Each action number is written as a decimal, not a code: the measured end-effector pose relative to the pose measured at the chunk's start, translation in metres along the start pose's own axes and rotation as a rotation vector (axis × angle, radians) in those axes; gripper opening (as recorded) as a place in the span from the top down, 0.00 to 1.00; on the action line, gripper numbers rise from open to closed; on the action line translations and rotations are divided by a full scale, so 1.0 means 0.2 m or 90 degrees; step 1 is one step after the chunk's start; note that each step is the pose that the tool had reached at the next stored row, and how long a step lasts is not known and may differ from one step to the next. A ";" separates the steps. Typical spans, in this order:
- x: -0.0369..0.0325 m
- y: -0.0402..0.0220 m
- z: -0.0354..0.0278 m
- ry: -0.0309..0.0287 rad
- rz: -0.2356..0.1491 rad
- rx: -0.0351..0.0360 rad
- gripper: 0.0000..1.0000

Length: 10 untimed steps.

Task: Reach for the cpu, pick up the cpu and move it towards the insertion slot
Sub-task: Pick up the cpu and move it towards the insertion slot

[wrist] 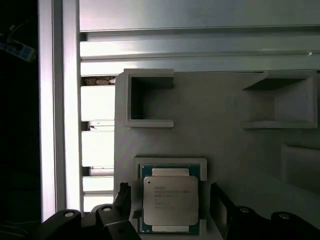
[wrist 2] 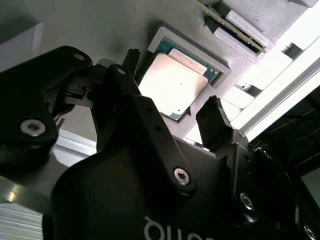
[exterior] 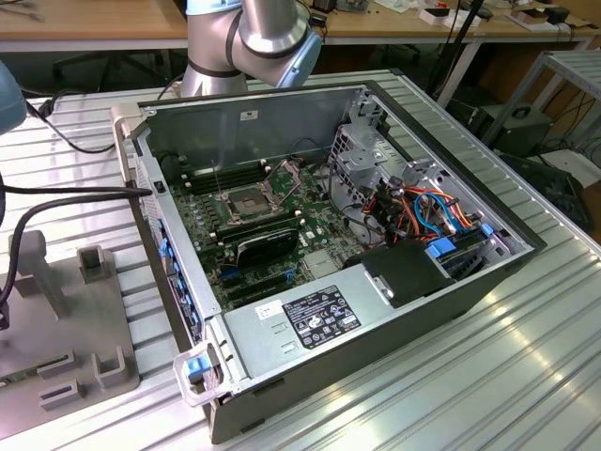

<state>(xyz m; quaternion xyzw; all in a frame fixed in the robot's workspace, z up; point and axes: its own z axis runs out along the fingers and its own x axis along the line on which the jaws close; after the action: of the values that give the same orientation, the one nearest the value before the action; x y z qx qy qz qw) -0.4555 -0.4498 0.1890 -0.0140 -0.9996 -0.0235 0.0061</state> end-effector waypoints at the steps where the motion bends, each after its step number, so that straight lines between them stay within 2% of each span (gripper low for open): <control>1: 0.000 0.000 0.004 0.0001 0.000 0.0001 0.27; 6: 0.000 0.000 0.004 0.0001 0.000 0.0001 0.28; 8: 0.000 0.000 0.004 0.0001 0.000 0.0001 0.42; 10: 0.000 0.000 0.005 0.0001 0.000 0.0001 0.42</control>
<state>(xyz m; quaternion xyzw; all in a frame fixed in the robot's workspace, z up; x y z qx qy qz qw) -0.4555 -0.4497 0.1880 -0.0140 -0.9996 -0.0234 0.0061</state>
